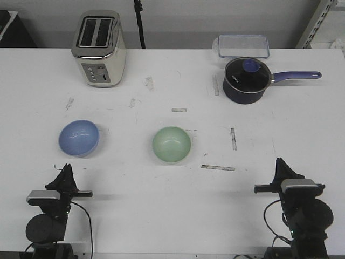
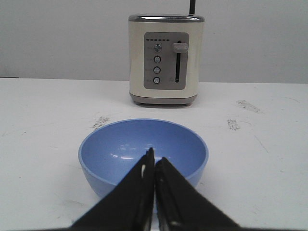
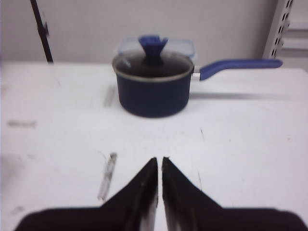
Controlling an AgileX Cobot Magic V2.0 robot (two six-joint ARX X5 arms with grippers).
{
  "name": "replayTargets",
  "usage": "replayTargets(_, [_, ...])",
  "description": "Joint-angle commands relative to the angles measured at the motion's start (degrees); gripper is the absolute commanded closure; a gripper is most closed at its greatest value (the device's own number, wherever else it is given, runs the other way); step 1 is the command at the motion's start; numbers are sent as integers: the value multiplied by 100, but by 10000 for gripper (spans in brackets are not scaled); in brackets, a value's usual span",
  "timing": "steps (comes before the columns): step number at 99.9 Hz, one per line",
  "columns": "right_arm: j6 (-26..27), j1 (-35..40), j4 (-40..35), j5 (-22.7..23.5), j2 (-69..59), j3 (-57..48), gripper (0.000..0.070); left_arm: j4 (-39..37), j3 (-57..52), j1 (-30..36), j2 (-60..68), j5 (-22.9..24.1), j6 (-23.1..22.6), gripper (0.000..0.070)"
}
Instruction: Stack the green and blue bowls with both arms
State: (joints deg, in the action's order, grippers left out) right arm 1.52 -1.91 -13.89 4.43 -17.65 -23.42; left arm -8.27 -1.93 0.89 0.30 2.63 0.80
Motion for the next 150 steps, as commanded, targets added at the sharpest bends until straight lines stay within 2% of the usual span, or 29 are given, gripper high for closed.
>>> replayTargets(1, [278,2,-118,9,280,9,695,-79,120,-2,-11,-28,26,697])
replayTargets(20, [319,2,-669,15,1032,9,695,-79,120,-2,-11,-28,26,697])
replayTargets(44, [315,7,-522,11,1478,9,695,-79,120,-2,-11,-28,26,697])
replayTargets(101, [315,7,-522,9,1497,9,696,-111,120,-2,-11,-28,31,697])
replayTargets(109, [315,7,-522,9,1497,9,695,-245,96,-2,-11,-28,306,698])
replayTargets(114, [315,7,-522,9,1497,9,695,-101,17,-2,-7,-24,664,698])
replayTargets(119, [315,7,-522,9,1497,9,696,151,-90,-2,11,-20,793,698])
replayTargets(150, [315,7,-522,9,1497,9,696,546,-1078,-2,647,-24,568,698])
